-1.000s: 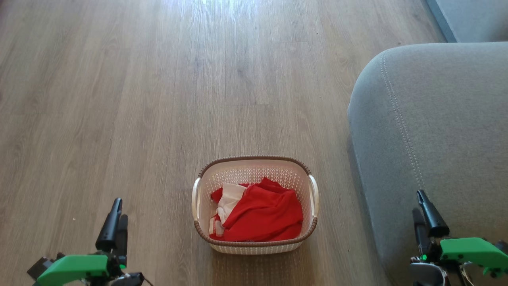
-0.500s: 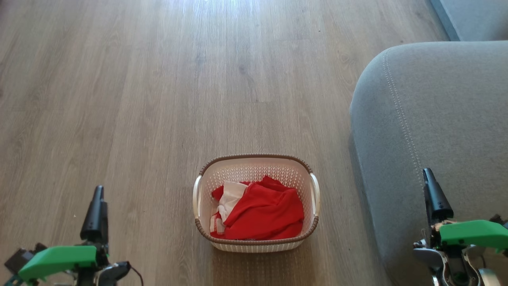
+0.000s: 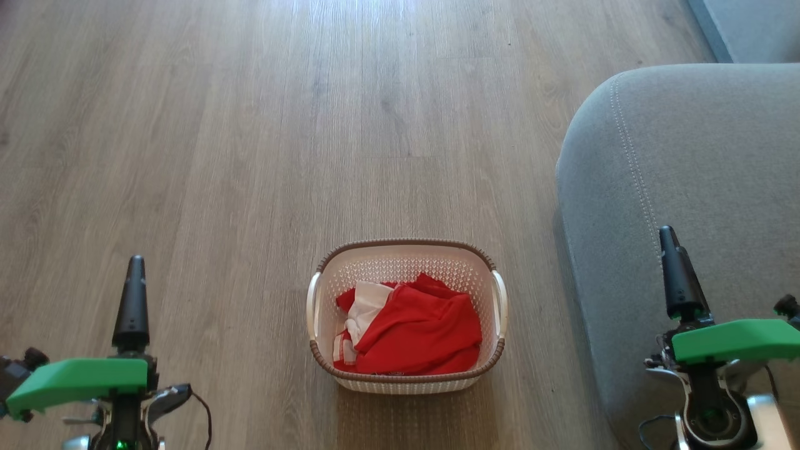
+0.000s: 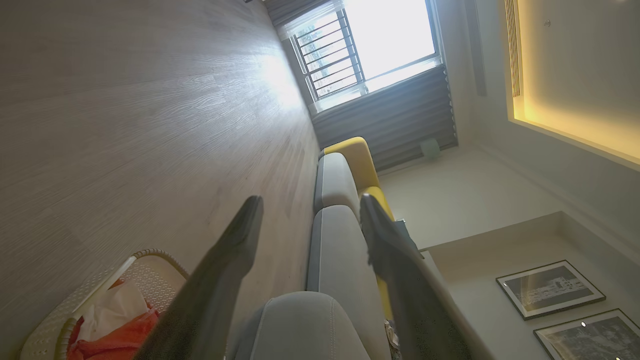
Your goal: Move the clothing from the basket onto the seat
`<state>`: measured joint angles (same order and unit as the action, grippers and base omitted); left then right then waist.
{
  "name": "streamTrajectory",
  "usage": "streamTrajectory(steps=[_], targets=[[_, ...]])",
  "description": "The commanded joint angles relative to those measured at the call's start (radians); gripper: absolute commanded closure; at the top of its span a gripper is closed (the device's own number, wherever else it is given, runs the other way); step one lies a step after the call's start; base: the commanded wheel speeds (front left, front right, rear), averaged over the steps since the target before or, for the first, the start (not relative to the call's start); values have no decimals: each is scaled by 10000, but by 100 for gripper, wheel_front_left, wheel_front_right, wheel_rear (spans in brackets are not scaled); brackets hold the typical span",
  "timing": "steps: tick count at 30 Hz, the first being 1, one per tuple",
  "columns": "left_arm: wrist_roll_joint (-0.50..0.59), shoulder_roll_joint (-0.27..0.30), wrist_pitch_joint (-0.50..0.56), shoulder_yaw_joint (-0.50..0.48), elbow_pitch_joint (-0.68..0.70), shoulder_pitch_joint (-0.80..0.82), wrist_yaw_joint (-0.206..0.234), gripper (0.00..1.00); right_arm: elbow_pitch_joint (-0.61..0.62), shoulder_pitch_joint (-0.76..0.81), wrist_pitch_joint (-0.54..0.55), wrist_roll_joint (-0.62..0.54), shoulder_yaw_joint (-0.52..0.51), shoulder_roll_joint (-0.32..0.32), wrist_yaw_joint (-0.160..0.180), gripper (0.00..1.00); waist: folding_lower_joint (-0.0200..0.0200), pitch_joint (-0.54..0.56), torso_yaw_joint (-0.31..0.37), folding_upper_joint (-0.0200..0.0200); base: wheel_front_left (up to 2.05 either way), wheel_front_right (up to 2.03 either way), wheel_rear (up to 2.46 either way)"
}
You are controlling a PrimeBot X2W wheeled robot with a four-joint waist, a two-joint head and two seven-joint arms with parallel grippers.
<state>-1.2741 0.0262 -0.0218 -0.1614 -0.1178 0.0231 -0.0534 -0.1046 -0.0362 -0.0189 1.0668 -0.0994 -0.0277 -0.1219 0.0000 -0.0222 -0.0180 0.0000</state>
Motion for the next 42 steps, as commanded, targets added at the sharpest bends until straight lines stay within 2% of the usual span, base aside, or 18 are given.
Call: streamTrajectory(steps=[1, 7, 14, 31, 36, 42], targets=[[230, 123, -108, -144, 524, 570, 94, 0, 483, -497, -118, -342, 107, -109, -35, 0, 0, -6, 1, 0, 0, 0, 0], [1235, 132, -283, 11, 1160, 613, 570, 0, 827, -555, -296, -1414, 312, -118, -40, 0, 0, -34, 9, 0, 0, 0, 0], [2634, 143, -489, 625, 1682, 498, 938, 0, 965, -510, -502, -2291, 547, -129, -44, 0, 0, -33, 30, 0, 0, 0, 0], [6703, 177, -1015, 2165, 2685, 439, 1749, 0, 1302, -467, -1033, -5526, 1267, -155, -56, 0, 0, -3, -26, 0, 0, 0, 0], [7507, 361, -1132, 2561, 2661, 385, 2076, 0, 1171, -394, -1151, -6008, 1360, -161, -59, 0, 0, 11, -19, 0, 0, 0, 0], [8371, 795, -1308, 3376, 2438, 326, 2663, 0, 866, -304, -1328, -6618, 1428, -170, -63, 0, 0, 18, 13, 0, 0, 0, 0]])
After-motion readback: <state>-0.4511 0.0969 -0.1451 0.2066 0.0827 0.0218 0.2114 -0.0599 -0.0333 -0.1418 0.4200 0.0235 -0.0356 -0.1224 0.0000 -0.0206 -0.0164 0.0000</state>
